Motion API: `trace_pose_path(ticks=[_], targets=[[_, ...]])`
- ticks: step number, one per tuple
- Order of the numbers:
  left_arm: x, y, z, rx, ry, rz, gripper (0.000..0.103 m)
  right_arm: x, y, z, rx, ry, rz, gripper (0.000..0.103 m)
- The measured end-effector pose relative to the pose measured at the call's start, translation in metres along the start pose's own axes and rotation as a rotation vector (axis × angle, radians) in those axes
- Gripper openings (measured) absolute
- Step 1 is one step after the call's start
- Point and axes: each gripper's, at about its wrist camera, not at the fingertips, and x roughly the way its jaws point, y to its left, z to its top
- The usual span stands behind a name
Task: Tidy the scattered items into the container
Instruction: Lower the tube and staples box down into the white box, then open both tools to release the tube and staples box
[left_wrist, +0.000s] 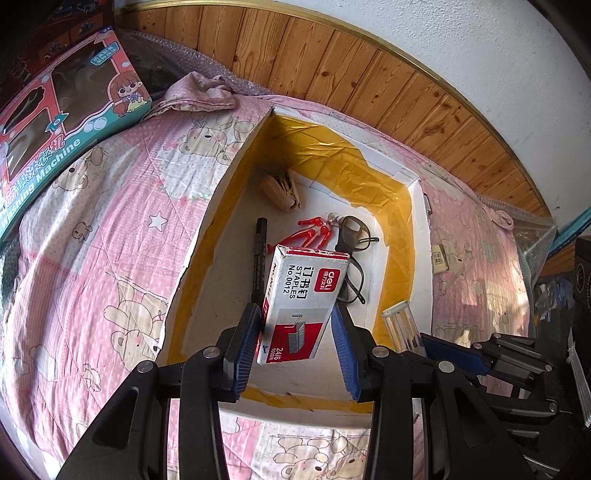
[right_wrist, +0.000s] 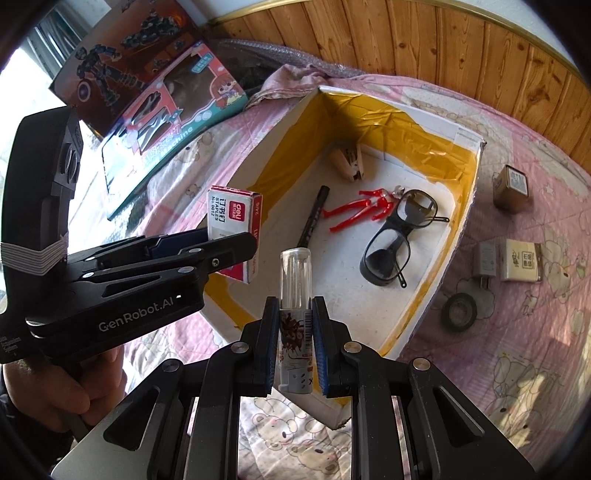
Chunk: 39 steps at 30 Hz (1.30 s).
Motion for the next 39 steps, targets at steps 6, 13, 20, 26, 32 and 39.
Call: trace_pose_path(ticks=[6, 13, 20, 26, 32, 39], targets=[[0.007, 0.006, 0.003, -0.005, 0.016, 0.009, 0.041, 0.012, 0.001, 0.001, -0.002, 0.027, 0.021, 0.018], [0.018, 0.010, 0.001, -0.003, 0.056, 0.033, 0.041, 0.030, 0.003, 0.004, -0.011, 0.066, 0.036, 0.018], [0.031, 0.013, -0.001, 0.004, 0.099, 0.049, 0.041, 0.046, 0.003, 0.006, -0.030, 0.095, 0.037, 0.019], [0.039, 0.017, -0.001, 0.000, 0.118, 0.081, 0.041, 0.056, 0.002, 0.004, -0.035, 0.121, 0.045, 0.019], [0.047, 0.015, -0.006, 0.026, 0.146, 0.119, 0.041, 0.063, 0.000, 0.002, -0.039, 0.139, 0.047, 0.019], [0.051, 0.011, -0.009, 0.038, 0.159, 0.133, 0.041, 0.063, 0.000, 0.001, -0.038, 0.139, 0.047, 0.019]])
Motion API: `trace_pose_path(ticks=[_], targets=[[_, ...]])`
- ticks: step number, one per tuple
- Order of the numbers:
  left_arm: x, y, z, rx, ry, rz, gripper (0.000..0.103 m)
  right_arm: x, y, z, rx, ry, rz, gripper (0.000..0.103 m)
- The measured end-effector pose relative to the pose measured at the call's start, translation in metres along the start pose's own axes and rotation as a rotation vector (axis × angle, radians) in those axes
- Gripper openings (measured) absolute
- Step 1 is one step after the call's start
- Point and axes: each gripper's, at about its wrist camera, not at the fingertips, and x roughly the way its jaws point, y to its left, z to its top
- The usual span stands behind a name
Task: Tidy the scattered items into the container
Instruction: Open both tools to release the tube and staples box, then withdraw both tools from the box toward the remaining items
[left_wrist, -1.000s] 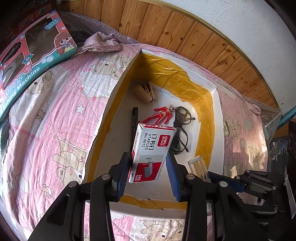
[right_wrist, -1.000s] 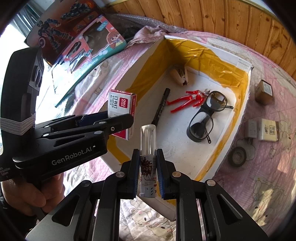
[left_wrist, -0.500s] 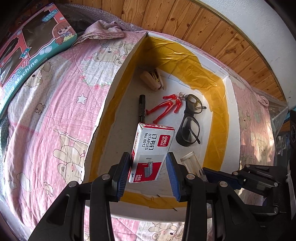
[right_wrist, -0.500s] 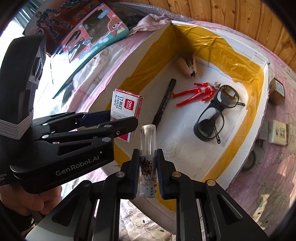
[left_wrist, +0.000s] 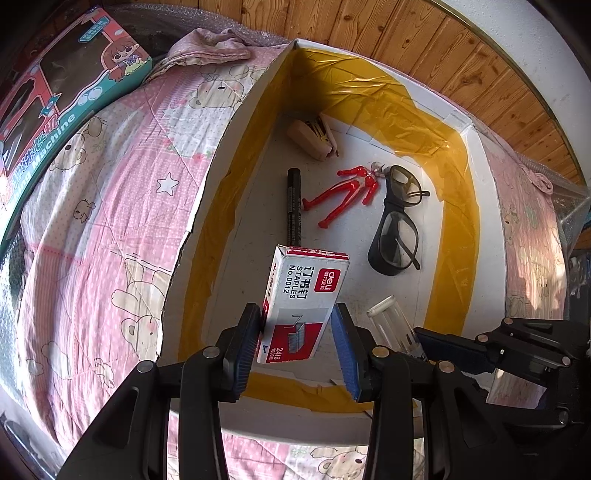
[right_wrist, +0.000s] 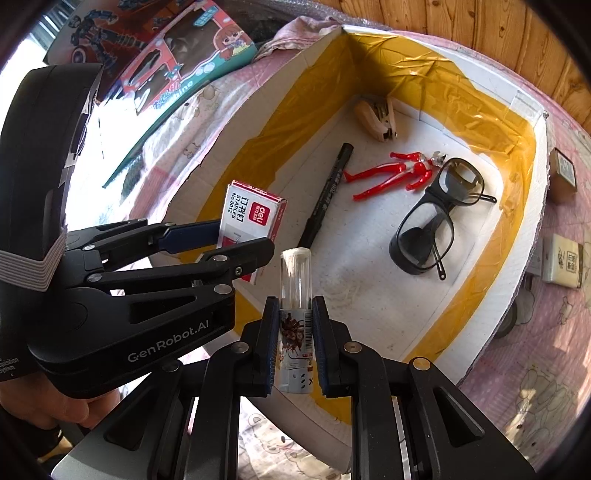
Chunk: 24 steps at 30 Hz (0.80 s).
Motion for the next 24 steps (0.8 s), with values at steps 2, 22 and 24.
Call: trace_pose_path(ticks=[2, 22, 24], targets=[[0.000, 0.001, 0.000, -0.002, -0.002, 0.004, 0.041, -0.001, 0.001, -0.001, 0.001, -0.001, -0.001, 0.019], [-0.035, 0.030, -0.016, -0.114, -0.060, -0.043, 0.050, -0.035, -0.001, -0.027, 0.062, -0.073, 0.012, 0.022], [-0.041, 0.027, -0.018, -0.109, -0.070, -0.048, 0.050, -0.039, 0.001, -0.033, 0.066, -0.081, 0.015, 0.022]])
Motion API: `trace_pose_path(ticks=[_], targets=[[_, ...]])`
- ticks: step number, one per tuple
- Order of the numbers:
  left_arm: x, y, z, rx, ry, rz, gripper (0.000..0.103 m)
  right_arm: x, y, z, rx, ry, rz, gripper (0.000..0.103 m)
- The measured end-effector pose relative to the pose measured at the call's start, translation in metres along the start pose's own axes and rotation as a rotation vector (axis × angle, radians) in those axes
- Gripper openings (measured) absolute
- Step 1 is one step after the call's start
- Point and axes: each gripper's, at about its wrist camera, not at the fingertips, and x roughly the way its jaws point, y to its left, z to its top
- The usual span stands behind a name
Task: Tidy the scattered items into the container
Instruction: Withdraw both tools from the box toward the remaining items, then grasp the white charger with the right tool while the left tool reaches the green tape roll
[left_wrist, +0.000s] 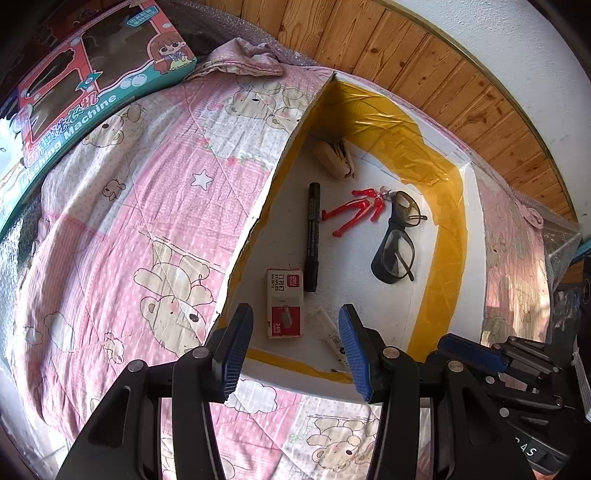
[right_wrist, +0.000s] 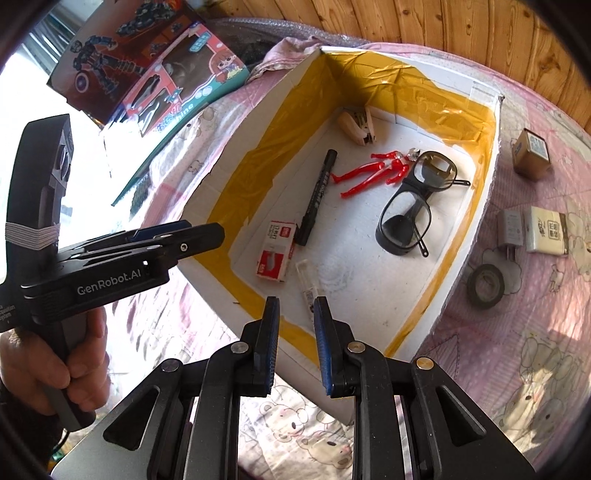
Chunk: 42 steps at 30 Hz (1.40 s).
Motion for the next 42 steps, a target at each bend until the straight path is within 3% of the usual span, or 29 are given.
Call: trace_pose_path(ticks=[9, 26, 33, 42], targets=[[-0.016, -0.028, -0.010, 0.046, -0.016, -0.029, 0.050, -0.025, -0.010, -0.028, 0.023, -0.041, 0.007, 0.022], [-0.015, -0.142, -0.034, 0.246, 0.014, -0.115, 0.050, -0.084, -0.122, -0.080, 0.324, -0.174, -0.022, 0.022], [-0.007, -0.186, -0.045, 0.308, 0.040, -0.145, 0.050, -0.100, -0.153, -0.077, 0.350, -0.223, -0.047, 0.022], [0.002, -0.211, -0.053, 0.324, 0.062, -0.155, 0.050, -0.084, -0.179, -0.033, 0.254, -0.250, -0.062, 0.023]])
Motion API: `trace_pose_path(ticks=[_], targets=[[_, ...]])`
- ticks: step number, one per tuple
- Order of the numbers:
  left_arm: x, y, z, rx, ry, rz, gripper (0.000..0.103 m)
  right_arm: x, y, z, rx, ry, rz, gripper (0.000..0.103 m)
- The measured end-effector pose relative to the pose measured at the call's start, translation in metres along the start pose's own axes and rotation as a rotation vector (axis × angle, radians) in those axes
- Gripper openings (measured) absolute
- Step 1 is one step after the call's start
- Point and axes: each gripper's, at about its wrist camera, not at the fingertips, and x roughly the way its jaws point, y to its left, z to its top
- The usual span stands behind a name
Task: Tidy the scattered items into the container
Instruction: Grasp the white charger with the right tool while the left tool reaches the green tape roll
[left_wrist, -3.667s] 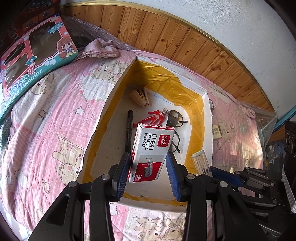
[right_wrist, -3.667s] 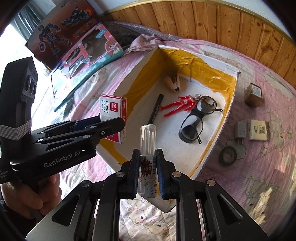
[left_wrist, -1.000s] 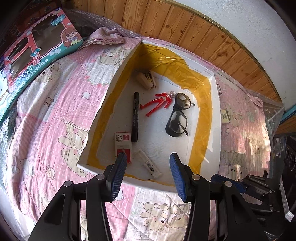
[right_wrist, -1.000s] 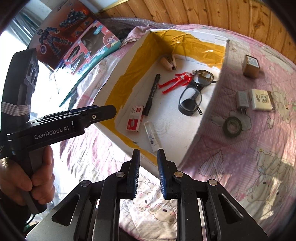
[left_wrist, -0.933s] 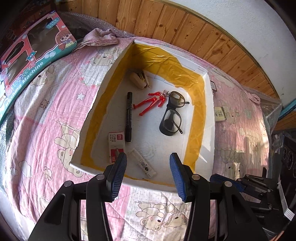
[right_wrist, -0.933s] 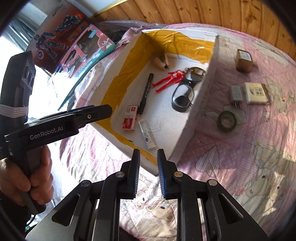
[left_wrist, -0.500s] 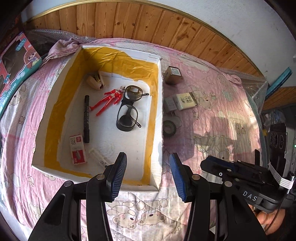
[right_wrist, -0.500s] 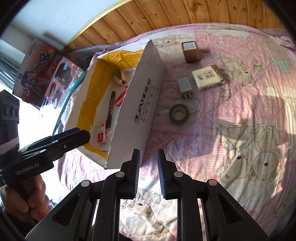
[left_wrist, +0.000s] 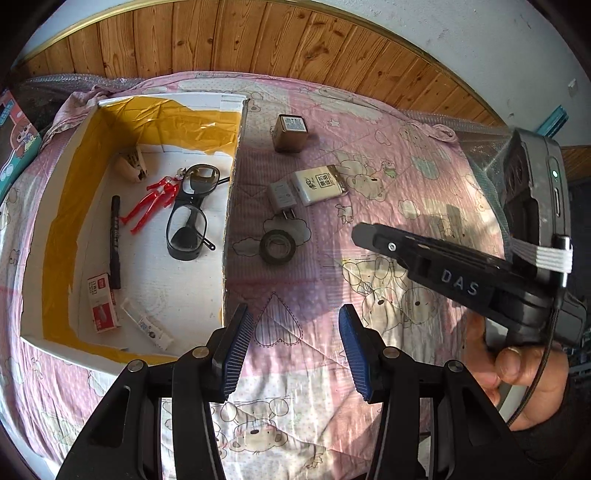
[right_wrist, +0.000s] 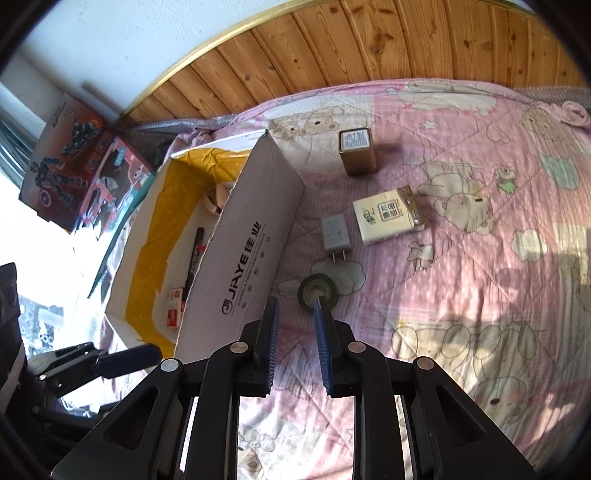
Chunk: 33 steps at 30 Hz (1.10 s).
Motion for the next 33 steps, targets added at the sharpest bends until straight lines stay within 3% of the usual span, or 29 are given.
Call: trace_pose_path(ticks=[12, 21, 26, 33], targets=[[0.021, -0.001, 0.011, -0.045, 0.021, 0.004, 0.050, 0.091, -0.020, 0.041, -0.120, 0.076, -0.013, 0.031], [0.049, -0.003, 0.015, -0.046, 0.077, 0.016, 0.050, 0.145, -0.027, 0.051, -0.183, 0.115, -0.112, 0.035], [0.063, -0.008, 0.030, -0.038, 0.080, 0.019, 0.050, 0.144, -0.040, 0.051, -0.154, 0.114, -0.082, 0.032], [0.101, -0.011, 0.044, -0.018, 0.122, 0.041, 0.050, 0.103, -0.075, 0.024, -0.082, 0.126, -0.028, 0.032]])
